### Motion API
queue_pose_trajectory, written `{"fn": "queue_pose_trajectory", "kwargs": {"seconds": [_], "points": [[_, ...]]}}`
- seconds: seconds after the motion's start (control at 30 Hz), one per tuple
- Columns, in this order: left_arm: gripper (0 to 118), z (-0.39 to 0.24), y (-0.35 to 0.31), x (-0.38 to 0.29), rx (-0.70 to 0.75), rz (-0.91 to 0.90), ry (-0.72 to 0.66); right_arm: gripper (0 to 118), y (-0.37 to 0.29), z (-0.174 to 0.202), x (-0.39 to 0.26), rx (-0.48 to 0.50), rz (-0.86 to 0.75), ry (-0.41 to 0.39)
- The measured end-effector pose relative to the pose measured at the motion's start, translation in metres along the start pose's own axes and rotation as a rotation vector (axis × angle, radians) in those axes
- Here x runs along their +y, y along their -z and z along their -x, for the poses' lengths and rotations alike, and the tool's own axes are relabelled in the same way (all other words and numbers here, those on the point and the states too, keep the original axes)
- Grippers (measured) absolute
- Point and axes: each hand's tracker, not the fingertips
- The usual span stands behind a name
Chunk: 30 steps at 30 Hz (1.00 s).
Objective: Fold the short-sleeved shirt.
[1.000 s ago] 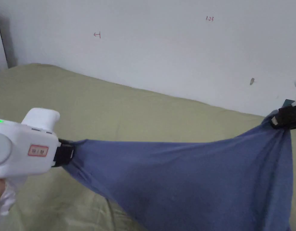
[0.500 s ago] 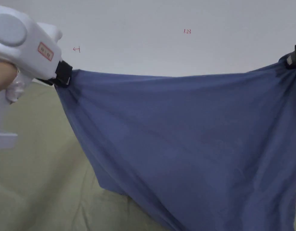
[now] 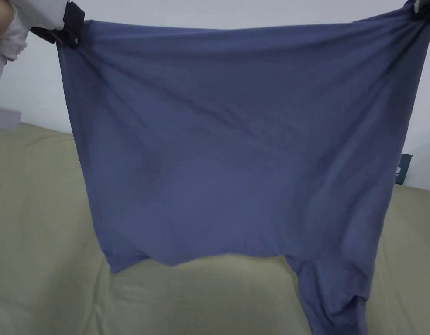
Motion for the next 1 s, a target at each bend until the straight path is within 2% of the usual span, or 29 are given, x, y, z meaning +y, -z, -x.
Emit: {"fn": "queue_pose_trajectory", "kwargs": {"seconds": [0.07, 0.13, 0.27, 0.37, 0.53, 0.77, 0.83, 1.0], "points": [[8, 0.002, -0.006, 0.006, 0.015, -0.04, -0.019, 1, -0.005, -0.001, 0.005, 0.021, -0.046, 0.034], [8, 0.005, -0.01, 0.009, 0.019, -0.044, -0.034, 1, -0.01, 0.001, 0.006, 0.018, -0.037, 0.033], [8, 0.001, -0.021, -0.002, 0.014, -0.037, -0.016, 1, -0.023, 0.008, -0.004, 0.064, 0.015, 0.001], [8, 0.001, -0.023, -0.019, -0.015, 0.013, -0.01, 1, -0.038, 0.015, -0.024, 0.079, 0.074, -0.075], [8, -0.003, -0.035, -0.056, -0.068, 0.069, -0.011, 1, -0.065, 0.011, -0.057, 0.116, 0.143, -0.092], [8, 0.005, -0.064, -0.089, -0.117, 0.096, 0.035, 1, -0.123, -0.003, -0.086, 0.143, 0.191, -0.071], [8, 0.009, -0.076, -0.1, -0.132, 0.098, 0.027, 1, -0.143, -0.003, -0.094, 0.15, 0.196, -0.082], [8, 0.017, -0.11, -0.128, -0.165, 0.105, 0.018, 1, -0.189, -0.002, -0.112, 0.153, 0.249, -0.048]]}}
